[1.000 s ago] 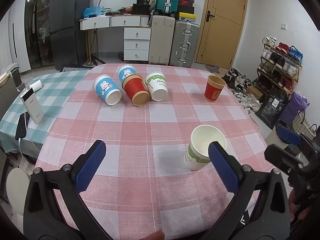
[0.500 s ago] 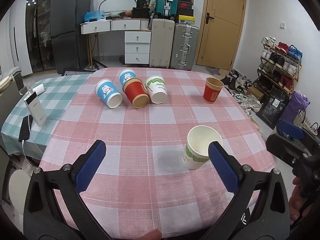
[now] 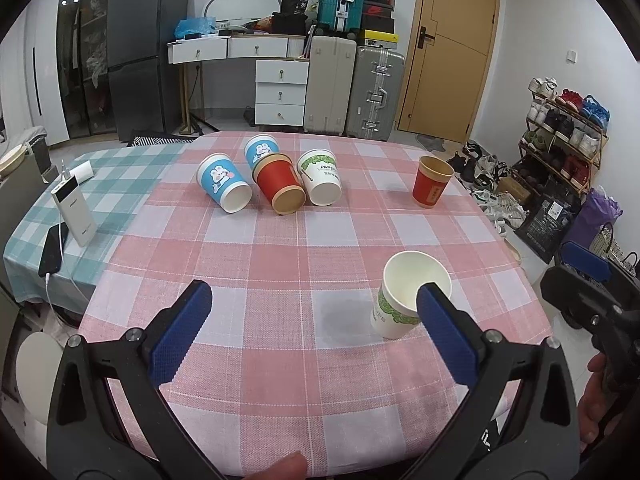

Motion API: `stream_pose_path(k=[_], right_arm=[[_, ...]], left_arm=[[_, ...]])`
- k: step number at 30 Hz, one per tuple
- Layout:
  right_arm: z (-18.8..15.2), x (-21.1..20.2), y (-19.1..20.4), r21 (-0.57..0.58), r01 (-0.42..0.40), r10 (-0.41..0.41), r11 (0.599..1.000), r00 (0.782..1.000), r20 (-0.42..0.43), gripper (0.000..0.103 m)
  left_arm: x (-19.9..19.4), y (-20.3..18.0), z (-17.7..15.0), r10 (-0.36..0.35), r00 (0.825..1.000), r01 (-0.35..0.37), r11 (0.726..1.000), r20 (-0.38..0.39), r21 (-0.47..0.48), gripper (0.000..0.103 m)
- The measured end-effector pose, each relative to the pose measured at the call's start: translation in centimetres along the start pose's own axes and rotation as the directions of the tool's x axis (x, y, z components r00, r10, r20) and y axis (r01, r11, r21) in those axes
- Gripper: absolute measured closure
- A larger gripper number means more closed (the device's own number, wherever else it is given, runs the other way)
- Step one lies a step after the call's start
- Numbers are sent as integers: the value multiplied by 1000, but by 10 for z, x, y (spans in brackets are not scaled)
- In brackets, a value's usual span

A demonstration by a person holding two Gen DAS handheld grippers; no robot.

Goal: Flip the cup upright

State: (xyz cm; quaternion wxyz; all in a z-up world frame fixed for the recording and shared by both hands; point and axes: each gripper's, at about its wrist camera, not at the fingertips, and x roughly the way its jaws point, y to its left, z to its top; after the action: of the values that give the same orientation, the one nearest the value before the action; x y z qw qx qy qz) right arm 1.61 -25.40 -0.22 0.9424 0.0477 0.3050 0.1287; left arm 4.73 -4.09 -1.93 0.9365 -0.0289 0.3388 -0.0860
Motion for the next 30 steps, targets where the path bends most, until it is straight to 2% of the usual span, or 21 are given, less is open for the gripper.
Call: stream_pose_path(k=[30], right_arm=[[-3, 4, 5, -3, -10, 10, 1000, 1000, -5, 0]], left_arm=[[3, -6, -6, -16, 1000, 16, 1000, -5, 13, 1]])
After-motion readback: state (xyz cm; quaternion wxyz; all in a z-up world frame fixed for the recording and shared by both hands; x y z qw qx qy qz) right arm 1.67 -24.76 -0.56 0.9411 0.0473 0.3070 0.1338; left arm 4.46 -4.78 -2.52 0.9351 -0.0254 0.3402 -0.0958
